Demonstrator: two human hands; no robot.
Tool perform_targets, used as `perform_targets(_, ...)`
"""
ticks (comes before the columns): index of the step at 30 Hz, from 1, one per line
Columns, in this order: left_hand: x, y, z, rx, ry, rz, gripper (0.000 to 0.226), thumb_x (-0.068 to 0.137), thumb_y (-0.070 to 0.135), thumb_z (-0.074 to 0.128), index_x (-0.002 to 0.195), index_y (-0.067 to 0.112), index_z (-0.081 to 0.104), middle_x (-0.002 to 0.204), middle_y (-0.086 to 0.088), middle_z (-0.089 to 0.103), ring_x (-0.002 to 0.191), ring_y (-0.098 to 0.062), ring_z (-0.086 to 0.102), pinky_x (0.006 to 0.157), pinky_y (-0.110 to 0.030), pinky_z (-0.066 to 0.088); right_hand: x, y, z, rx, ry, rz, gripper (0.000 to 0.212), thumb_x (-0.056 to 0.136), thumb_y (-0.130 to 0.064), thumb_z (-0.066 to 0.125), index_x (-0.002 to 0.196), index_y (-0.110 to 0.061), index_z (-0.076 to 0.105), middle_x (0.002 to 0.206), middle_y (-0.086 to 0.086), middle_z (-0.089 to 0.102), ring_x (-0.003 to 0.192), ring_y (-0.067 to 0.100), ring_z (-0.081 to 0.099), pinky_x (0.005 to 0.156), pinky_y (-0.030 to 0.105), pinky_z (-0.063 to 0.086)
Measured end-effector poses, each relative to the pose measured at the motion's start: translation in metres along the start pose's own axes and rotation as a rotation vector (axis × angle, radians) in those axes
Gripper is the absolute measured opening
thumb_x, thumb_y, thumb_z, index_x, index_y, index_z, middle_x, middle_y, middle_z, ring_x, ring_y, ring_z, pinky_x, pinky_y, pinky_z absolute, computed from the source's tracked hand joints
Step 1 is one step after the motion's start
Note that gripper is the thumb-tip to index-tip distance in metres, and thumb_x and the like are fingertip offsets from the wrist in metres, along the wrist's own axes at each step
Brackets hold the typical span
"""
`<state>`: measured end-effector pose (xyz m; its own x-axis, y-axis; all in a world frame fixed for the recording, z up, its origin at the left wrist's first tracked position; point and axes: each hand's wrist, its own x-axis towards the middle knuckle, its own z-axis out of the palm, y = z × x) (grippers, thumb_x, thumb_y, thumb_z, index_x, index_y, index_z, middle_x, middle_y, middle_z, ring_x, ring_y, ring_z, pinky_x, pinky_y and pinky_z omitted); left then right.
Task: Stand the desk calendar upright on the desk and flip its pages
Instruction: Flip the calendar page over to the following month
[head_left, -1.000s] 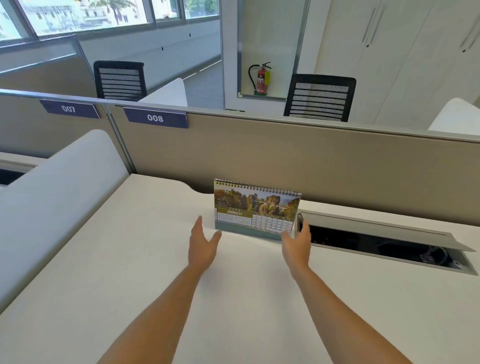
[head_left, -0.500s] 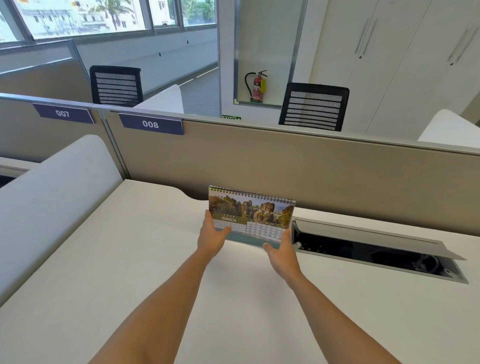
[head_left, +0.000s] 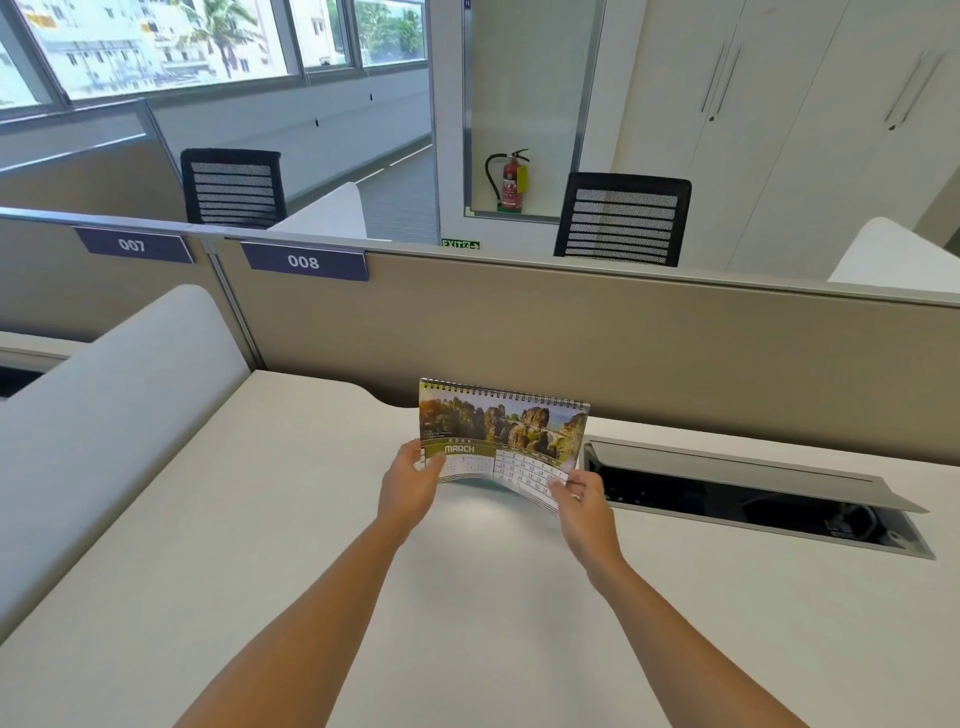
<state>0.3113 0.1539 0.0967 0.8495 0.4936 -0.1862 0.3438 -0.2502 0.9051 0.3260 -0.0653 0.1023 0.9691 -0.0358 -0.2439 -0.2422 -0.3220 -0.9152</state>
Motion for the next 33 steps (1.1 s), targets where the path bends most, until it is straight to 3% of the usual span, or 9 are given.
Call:
perform_targets(4, -0.006, 0.019, -0.030, 0.013, 0.101, -0.094, 0.054, 0.096, 0.055, 0.034, 0.103, 0.012, 0.066, 0.101, -0.012, 0.072, 0.089, -0.026, 0.067, 0.076, -0.039, 0.053, -0.005, -0.021, -0.022, 0.321, -0.109, 0.152, 0.058, 0.100, -0.056, 0.027, 0.103, -0.018, 0.069, 0.097, 0.005, 0.078, 0.091, 0.019, 0.070, 0.074, 0.033, 0.050)
perform_targets(9, -0.009, 0.076, -0.063, -0.235, -0.118, -0.168, 0.095, 0.083, 0.078, 0.001, 0.072, 0.018, 0.074, 0.062, -0.001, 0.073, 0.068, -0.019, 0.062, 0.064, -0.030, 0.043, 0.008, -0.056, -0.054, 0.527, -0.338, 0.109, 0.098, 0.088, -0.075, 0.002, 0.109, -0.011, 0.072, 0.106, 0.015, 0.075, 0.090, 0.024, 0.070, 0.077, 0.039, 0.044)
perform_targets(11, -0.008, 0.093, -0.072, -0.320, -0.227, -0.060, 0.105, 0.078, 0.080, -0.009, 0.088, 0.023, 0.079, 0.081, -0.002, 0.077, 0.079, -0.023, 0.064, 0.073, -0.035, 0.044, 0.013, -0.074, -0.061, 0.517, -0.378, 0.020, 0.099, 0.086, -0.076, -0.004, 0.116, -0.017, 0.071, 0.116, 0.008, 0.073, 0.100, 0.023, 0.067, 0.084, 0.042, 0.041)
perform_targets(13, -0.004, 0.105, -0.071, -0.330, -0.272, 0.051, 0.103, 0.078, 0.076, -0.016, 0.118, 0.033, 0.069, 0.117, 0.002, 0.072, 0.110, -0.025, 0.060, 0.090, -0.045, 0.039, 0.016, -0.090, -0.065, 0.441, -0.370, -0.073, 0.094, 0.085, -0.075, -0.004, 0.126, -0.027, 0.065, 0.129, -0.004, 0.066, 0.118, 0.020, 0.058, 0.099, 0.047, 0.037)
perform_targets(16, 0.003, 0.114, -0.054, -0.296, -0.260, 0.135, 0.087, 0.087, 0.068, -0.011, 0.139, 0.035, 0.050, 0.150, 0.002, 0.047, 0.142, -0.026, 0.033, 0.114, -0.057, 0.016, 0.017, -0.105, -0.060, 0.191, -0.294, -0.171, 0.086, 0.076, -0.083, 0.016, 0.137, -0.035, 0.053, 0.146, -0.014, 0.046, 0.132, 0.010, 0.040, 0.109, 0.044, 0.025)
perform_targets(20, 0.012, 0.105, -0.028, -0.011, -0.219, 0.114, 0.074, 0.093, 0.064, 0.002, 0.146, 0.030, 0.041, 0.157, -0.007, 0.035, 0.146, -0.033, 0.024, 0.120, -0.057, 0.006, 0.028, -0.093, -0.046, -0.166, -0.236, -0.259, 0.059, 0.097, -0.060, 0.031, 0.148, -0.029, 0.037, 0.159, -0.006, 0.028, 0.145, 0.017, 0.024, 0.119, 0.047, 0.017)
perform_targets(24, 0.021, 0.087, -0.020, 0.323, -0.081, 0.185, 0.063, 0.096, 0.060, 0.007, 0.149, 0.034, 0.032, 0.159, -0.003, 0.029, 0.147, -0.028, 0.019, 0.116, -0.055, 0.013, 0.034, -0.064, -0.041, -0.439, -0.116, -0.338, 0.066, 0.095, -0.056, 0.043, 0.153, -0.034, 0.020, 0.164, -0.012, 0.008, 0.150, 0.020, 0.010, 0.117, 0.059, 0.012)
perform_targets(28, 0.026, 0.065, -0.016, 0.189, 0.024, 0.278, 0.061, 0.097, 0.058, 0.018, 0.153, 0.032, 0.020, 0.163, 0.002, 0.017, 0.149, -0.023, 0.014, 0.118, -0.050, 0.013, 0.026, -0.031, -0.038, -0.389, 0.006, -0.248, 0.081, 0.093, -0.050, 0.055, 0.155, -0.029, 0.008, 0.165, -0.010, 0.004, 0.149, 0.019, 0.016, 0.113, 0.055, 0.016)
perform_targets(33, 0.030, 0.032, -0.016, -0.020, -0.066, -0.018, 0.067, 0.099, 0.037, 0.047, 0.154, 0.018, 0.015, 0.162, -0.008, 0.020, 0.146, -0.032, 0.026, 0.114, -0.047, 0.028, 0.019, 0.001, -0.025, -0.265, -0.153, -0.036, 0.090, 0.093, -0.039, 0.060, 0.156, -0.024, -0.003, 0.165, 0.000, 0.007, 0.150, 0.027, 0.015, 0.119, 0.053, 0.016)
